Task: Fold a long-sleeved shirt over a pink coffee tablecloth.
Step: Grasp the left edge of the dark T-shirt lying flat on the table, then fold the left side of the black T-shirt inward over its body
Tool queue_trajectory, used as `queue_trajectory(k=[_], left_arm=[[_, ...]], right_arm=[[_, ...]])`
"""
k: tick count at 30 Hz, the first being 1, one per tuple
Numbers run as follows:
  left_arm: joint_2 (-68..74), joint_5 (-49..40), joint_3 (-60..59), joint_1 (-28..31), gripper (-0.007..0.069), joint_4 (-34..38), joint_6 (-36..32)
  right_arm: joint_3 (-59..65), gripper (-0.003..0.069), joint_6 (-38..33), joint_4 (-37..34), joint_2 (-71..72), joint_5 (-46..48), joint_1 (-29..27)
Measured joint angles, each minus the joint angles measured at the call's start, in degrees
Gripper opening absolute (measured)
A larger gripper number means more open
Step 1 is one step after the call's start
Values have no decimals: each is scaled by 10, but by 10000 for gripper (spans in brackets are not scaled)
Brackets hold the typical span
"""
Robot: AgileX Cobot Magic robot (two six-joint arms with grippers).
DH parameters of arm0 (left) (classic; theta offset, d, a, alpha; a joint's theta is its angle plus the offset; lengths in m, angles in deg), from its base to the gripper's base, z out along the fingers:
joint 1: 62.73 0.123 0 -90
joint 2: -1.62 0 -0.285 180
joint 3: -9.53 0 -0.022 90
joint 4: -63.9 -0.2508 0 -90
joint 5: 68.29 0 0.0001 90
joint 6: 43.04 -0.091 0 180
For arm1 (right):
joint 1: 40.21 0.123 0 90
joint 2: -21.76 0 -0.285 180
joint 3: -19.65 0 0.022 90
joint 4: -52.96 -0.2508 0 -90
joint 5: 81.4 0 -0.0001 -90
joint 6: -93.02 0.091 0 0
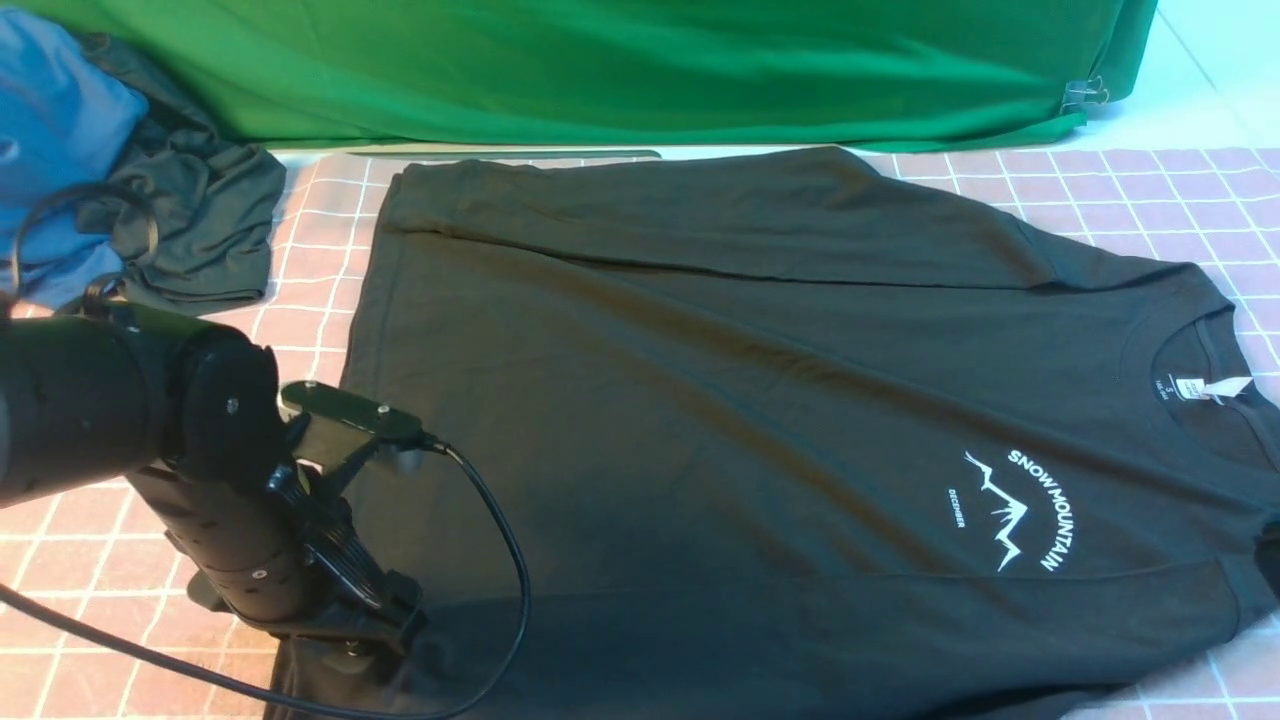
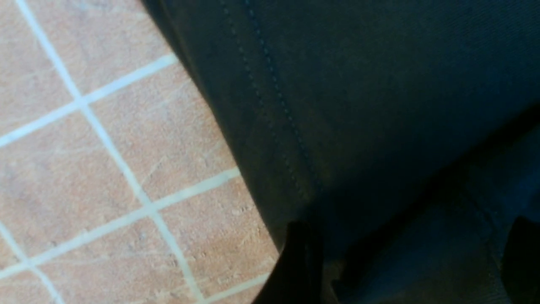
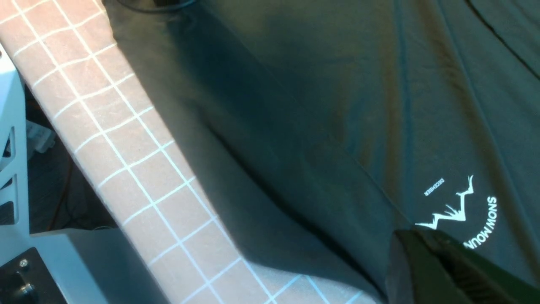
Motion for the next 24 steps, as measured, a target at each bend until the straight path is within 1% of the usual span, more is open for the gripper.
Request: queue_trajectory(k=[1, 3, 4, 8, 13, 14, 16, 20, 24], left_arm=[[0, 0, 0, 0, 582, 0, -1], [0, 0, 1, 0, 519, 0, -2], [0, 0, 1, 0, 519, 0, -3], [0, -13, 1, 0, 332, 0, -6], [0, -30, 1, 0, 59, 5, -8], [0, -32, 1, 0, 39, 5, -8], [0, -37, 2, 0, 29, 4, -8], [-2, -64, 9, 0, 29, -25, -7], [-16, -81, 26, 0, 29, -54, 12]], right_arm=[[0, 36, 0, -1, 0, -1, 0], [0, 36, 0, -1, 0, -5, 0], [0, 36, 0, -1, 0, -5, 0], [0, 36, -1, -1, 0, -8, 0], [0, 36, -2, -1, 0, -8, 0], [0, 36, -2, -1, 0, -8, 0], [0, 36, -2, -1, 0, -8, 0], [0, 36, -2, -1, 0, -8, 0], [0, 36, -2, -1, 0, -8, 0]])
